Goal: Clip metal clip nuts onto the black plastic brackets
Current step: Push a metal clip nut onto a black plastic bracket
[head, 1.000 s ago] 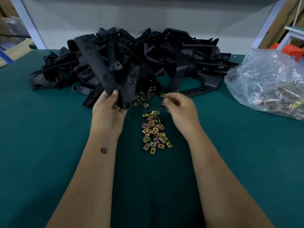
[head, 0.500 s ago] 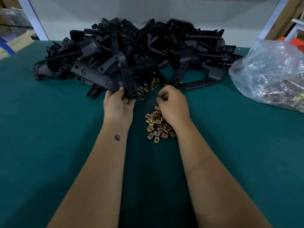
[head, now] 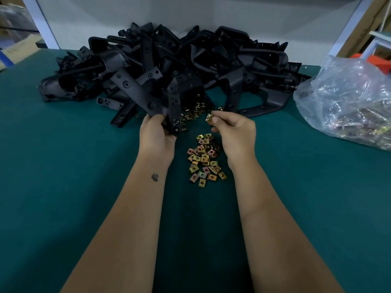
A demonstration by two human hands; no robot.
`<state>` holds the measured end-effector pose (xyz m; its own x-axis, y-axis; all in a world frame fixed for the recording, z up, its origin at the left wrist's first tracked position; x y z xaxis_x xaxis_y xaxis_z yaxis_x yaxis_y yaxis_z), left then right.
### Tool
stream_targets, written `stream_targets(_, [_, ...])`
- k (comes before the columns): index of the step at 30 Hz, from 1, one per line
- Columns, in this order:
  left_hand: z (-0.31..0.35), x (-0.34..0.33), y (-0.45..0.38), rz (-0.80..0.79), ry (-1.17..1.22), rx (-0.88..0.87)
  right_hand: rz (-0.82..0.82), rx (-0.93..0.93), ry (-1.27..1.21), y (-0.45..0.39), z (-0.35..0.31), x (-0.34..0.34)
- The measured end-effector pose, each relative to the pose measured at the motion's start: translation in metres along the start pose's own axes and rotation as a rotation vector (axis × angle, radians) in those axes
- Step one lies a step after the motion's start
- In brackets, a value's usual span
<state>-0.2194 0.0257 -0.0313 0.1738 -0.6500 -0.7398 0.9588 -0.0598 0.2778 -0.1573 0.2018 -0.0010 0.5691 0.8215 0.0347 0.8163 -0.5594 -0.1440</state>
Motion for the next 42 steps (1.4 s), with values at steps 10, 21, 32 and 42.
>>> stream_targets(10, [-0.010, -0.011, 0.002, -0.015, -0.179, 0.056, -0.052, 0.067, 0.092, -0.002, -0.006, -0.007])
stream_targets(21, [-0.012, -0.011, 0.003, -0.029, -0.211, 0.075, -0.128, 0.025, 0.069, -0.001, -0.001, -0.009])
stream_targets(32, [-0.012, -0.010, 0.002, -0.026, -0.230, 0.057, -0.096, 0.085, 0.017, 0.000, -0.006, -0.008])
stream_targets(42, [-0.019, -0.017, 0.000, -0.100, -0.131, 0.092, -0.161, -0.072, -0.444, 0.003, -0.004, -0.015])
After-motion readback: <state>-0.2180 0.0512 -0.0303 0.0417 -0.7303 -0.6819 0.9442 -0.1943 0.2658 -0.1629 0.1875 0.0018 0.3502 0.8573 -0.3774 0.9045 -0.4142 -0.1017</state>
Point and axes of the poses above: each hand's wrist, its own y-axis away from the middle knuckle, its own x-axis out of the back of the hand, z = x × y, the point moved 8 cm from there along -y, towards the middle knuckle
